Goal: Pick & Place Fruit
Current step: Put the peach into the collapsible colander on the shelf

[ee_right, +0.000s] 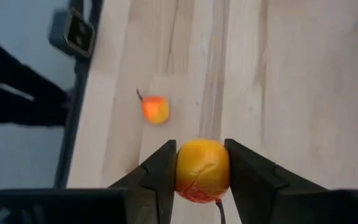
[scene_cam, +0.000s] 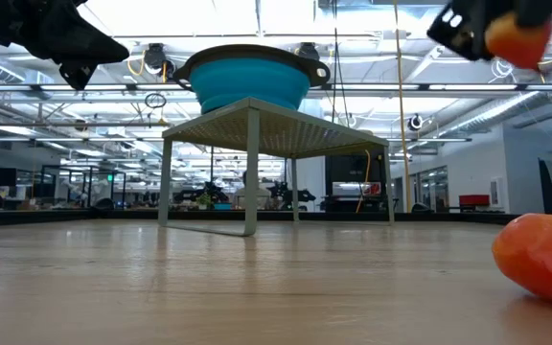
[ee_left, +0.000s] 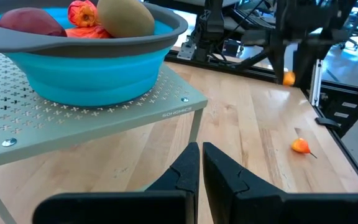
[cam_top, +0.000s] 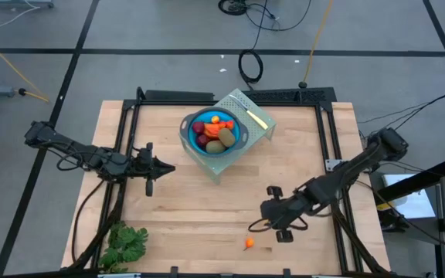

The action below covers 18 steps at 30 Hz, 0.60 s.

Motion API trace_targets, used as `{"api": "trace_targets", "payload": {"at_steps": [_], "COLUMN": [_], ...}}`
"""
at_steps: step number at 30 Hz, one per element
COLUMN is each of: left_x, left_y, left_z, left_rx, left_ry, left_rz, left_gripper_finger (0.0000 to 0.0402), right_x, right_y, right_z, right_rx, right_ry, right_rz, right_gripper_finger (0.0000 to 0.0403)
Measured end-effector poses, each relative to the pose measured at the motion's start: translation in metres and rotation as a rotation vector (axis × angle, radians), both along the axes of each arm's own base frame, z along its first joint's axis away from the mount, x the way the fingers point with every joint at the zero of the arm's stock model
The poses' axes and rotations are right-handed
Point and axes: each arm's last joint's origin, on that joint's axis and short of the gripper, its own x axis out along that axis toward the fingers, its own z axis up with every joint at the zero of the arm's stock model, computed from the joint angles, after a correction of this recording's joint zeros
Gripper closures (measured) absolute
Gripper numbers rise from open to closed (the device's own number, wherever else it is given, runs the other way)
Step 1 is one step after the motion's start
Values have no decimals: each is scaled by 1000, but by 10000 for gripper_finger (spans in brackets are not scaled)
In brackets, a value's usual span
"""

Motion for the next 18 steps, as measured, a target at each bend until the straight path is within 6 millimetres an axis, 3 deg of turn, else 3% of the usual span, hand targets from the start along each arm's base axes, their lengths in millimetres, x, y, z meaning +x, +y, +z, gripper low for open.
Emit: {"api": "trace_targets", "payload": {"at_steps": [10, 18], "left_x": [0, 0], "left_y": [0, 0], "left_z": [0, 0], "left_rx": [0, 0], "left_ry": [0, 0], "left_rz": [0, 0], "left_gripper_finger": [382, 382], "right_x": [-12, -10], "right_y": [-10, -11], "right_z": [39, 54], "right_rx": [55, 61], "right_ry": [-196, -343], "right_rz": [-44, -27], "right_gripper_finger": [284, 284]}}
